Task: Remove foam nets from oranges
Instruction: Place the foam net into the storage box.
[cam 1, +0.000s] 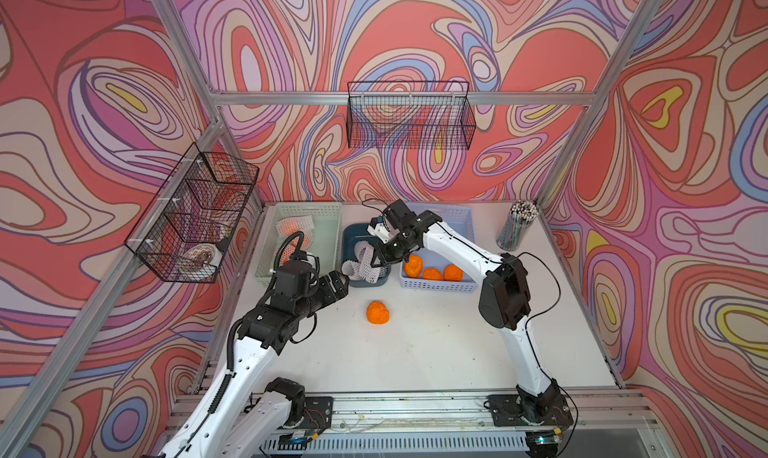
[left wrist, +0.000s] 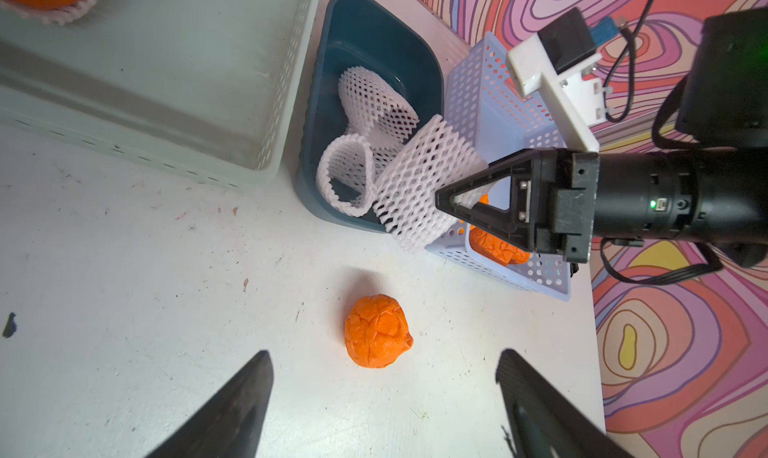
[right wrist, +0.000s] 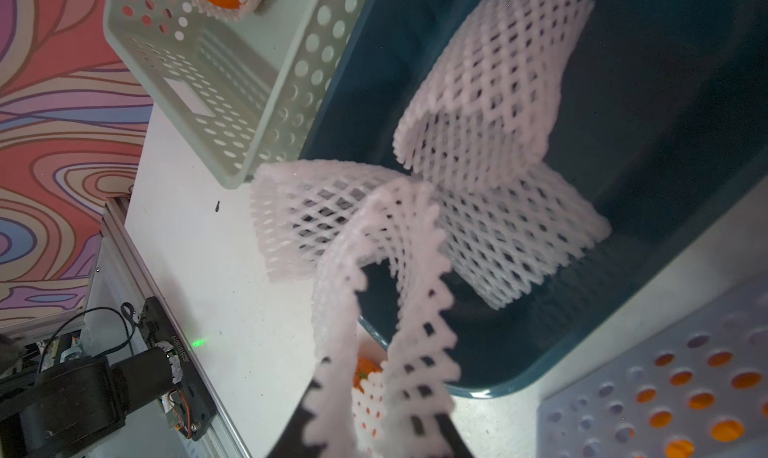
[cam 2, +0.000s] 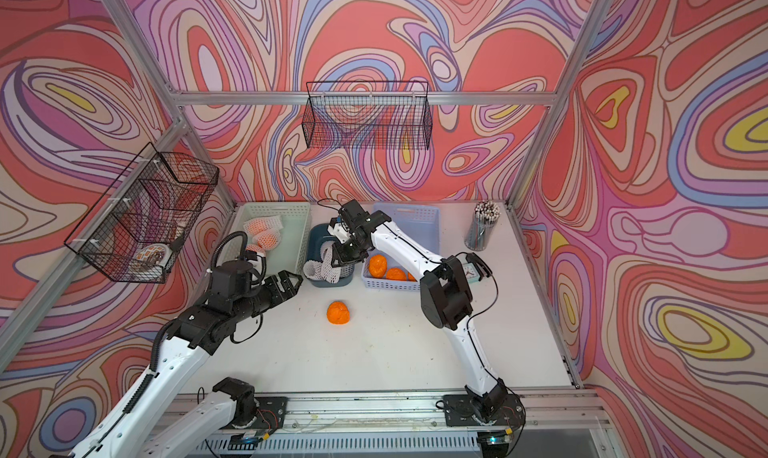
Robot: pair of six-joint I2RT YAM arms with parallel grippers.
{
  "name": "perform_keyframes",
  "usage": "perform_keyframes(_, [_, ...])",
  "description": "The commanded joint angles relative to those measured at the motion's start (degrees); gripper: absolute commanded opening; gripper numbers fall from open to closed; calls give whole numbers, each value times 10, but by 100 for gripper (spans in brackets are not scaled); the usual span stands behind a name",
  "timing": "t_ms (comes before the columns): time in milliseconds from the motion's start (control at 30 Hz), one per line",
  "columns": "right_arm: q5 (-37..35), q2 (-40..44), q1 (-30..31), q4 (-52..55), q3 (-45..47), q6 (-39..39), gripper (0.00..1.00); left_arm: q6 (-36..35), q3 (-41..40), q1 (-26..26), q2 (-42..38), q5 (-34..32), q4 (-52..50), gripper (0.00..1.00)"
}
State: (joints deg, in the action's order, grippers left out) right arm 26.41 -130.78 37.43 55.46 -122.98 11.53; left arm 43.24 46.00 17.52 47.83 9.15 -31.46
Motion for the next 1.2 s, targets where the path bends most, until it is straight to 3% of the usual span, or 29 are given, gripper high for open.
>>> perform_keyframes(0, [-5,-27,-4,28,-29,9,38,-10,15,-4,7,10,7,87])
perform_keyframes(167, [-31,-19,-8,20,-32,14,62,-9,16,-4,14,19,4,86])
perform_keyframes(433, [-60,7,-21,-7,-36,16,80,2,11,-1,27,22,6,86])
perform_keyframes(933, [-57,18,-26,-30,-58,12,84,-15,25,1,19,2,-3,86])
perform_keyframes(1167, [-78,98,-28,-71,18,-2,96,-52,49,1,3,-23,-21,89])
